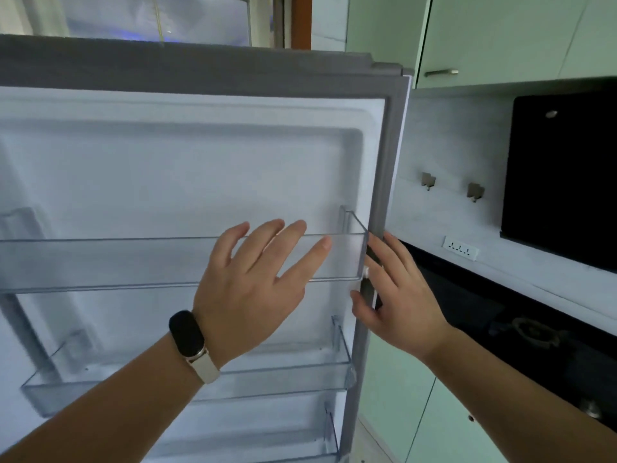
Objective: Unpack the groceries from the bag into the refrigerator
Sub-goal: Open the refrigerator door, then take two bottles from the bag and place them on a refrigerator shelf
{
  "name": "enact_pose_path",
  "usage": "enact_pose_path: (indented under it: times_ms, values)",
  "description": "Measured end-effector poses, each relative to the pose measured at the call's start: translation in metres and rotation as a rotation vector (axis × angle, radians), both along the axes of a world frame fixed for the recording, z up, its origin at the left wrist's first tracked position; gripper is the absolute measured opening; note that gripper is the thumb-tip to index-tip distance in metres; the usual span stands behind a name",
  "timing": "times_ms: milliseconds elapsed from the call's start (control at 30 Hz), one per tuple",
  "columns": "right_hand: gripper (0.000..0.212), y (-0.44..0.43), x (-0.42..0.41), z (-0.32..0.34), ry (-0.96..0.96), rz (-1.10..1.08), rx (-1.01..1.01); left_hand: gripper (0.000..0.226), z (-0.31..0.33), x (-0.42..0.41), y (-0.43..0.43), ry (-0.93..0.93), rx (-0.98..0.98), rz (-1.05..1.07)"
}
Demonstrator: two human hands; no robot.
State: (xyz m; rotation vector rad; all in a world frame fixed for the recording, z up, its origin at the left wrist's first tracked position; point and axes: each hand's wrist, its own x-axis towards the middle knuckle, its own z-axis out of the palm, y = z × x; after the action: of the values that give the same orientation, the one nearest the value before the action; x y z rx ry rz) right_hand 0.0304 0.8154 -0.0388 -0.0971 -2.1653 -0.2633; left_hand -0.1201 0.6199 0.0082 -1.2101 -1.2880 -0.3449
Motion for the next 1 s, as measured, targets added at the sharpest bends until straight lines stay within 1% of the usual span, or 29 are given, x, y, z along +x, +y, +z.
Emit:
enact_pose_path:
  times_ms: [133, 233, 333, 567, 767, 833, 1000]
  values:
    - [0.048, 0.011, -0.022, -0.005, 0.023, -0.030, -0.012, 0.040, -0.001, -0.011, 0.017, -0.015, -0.006, -0.022]
    - [0.054, 0.020, -0.034, -0.010, 0.007, -0.046, -0.080, 0.037, -0.001, -0.018, 0.027, -0.052, -0.027, -0.037]
    - [0.059, 0.031, -0.048, -0.013, 0.016, -0.057, -0.088, 0.036, -0.001, -0.025, 0.035, -0.063, -0.039, -0.036]
    - [0.051, 0.055, -0.074, -0.019, -0.028, -0.079, -0.153, 0.038, -0.005, -0.039, 0.051, -0.071, -0.065, -0.001]
    - [0.065, 0.065, -0.090, -0.014, -0.030, -0.029, -0.131, 0.042, -0.006, -0.052, 0.059, -0.061, -0.110, 0.067]
    - [0.063, 0.069, -0.093, -0.012, -0.056, -0.054, -0.129, 0.043, -0.005, -0.057, 0.063, -0.063, -0.127, 0.087]
    - [0.043, 0.077, -0.098, -0.011, -0.147, -0.156, -0.128, 0.041, -0.004, -0.066, 0.075, -0.069, -0.134, 0.119]
